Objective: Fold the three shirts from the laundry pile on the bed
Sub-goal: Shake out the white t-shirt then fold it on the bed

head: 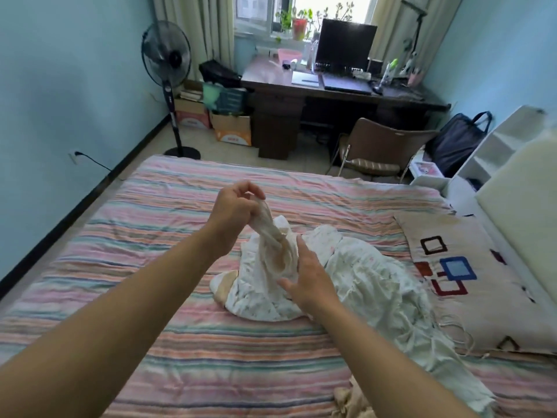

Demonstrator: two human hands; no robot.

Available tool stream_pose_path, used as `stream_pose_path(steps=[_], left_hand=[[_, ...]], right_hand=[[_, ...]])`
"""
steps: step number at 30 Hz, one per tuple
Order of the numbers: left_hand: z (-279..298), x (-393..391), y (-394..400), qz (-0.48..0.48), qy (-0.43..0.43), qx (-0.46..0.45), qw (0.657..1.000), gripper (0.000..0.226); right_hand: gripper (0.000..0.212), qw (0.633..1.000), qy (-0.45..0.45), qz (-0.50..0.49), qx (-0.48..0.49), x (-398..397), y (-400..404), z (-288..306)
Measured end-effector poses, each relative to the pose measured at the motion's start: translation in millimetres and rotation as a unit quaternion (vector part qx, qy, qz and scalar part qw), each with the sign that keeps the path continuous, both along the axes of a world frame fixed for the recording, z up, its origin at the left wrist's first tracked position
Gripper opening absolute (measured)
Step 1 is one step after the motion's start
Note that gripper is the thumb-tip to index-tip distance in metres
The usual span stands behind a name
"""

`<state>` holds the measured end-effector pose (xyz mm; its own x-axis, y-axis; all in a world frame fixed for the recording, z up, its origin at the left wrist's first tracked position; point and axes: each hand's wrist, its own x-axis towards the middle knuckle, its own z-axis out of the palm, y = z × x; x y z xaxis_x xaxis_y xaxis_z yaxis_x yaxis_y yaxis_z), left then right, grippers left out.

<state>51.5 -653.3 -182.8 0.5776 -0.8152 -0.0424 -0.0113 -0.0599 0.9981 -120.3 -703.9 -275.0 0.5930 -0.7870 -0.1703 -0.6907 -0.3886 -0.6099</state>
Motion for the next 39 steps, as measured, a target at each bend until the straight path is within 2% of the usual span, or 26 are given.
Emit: stream_pose_path(steps=[3,5,8,9,12,16,20,24,27,29,32,34,36,39], left_hand=[[48.4,-8.1,11.5,-0.006,0.026,-0.009,1.000,0.033],[76.0,-12.4,20.8,-0.011,0.037,-0.017,0.999,0.034],[111.2,-14.6,37.0,-0.014,0.046,-0.023,0.999,0.031],[120.5,-13.4,42.0,-0.017,0.047,-0.023,0.999,0.026],[150.1,-4.9,63.3,-0.020,0.036,-0.005,0.999,0.019],[180.8,14.4,92.1,-0.005,-0.059,0.044,0.997,0.035],[211.9,20.3,116.1,0.024,-0.165,0.076,0.983,0.036],[240.9,24.6,139.4,0.040,-0.235,0.091,0.967,0.036],[252.5,29.7,151.7,0.055,-0.306,0.107,0.944,0.035],[256.4,33.3,157.7,0.058,-0.347,0.143,0.925,0.027],[262.7,35.1,165.2,0.070,-0.427,0.209,0.877,0.016],[267.6,32.9,168.5,0.090,-0.472,0.226,0.848,0.016],[271.2,31.8,169.6,0.102,-0.452,0.215,0.860,0.017],[275.2,34.2,168.2,0.122,-0.330,0.181,0.918,0.019]], right_hand=[[0.097,1.000,0.001,0.015,0.001,1.2,12.1,30.1],[0.075,0.998,-0.048,0.032,0.028,2.0,24.9,49.5],[0.022,0.995,-0.101,0.012,0.014,1.8,41.7,79.2],[0.019,0.994,-0.105,0.010,0.006,2.1,44.6,87.9],[0.031,0.996,-0.072,0.043,0.010,-3.0,49.1,114.9],[0.019,0.996,-0.031,0.080,-0.009,-17.6,41.0,149.5],[0.020,0.998,-0.027,0.058,0.028,-33.4,36.3,182.4],[0.025,0.998,-0.050,0.031,0.038,-45.1,34.0,208.2],[0.023,0.992,-0.101,0.021,0.077,-51.5,36.9,227.3],[0.025,0.990,-0.116,0.042,0.067,-53.2,37.1,236.4],[0.024,0.994,-0.078,0.075,0.009,-56.0,36.0,247.4],[0.024,0.994,-0.056,0.091,0.017,-59.6,34.3,253.2],[0.023,0.994,-0.033,0.106,0.018,-64.7,34.2,259.8],[0.027,0.991,0.023,0.120,-0.063,-71.7,32.1,266.1]])
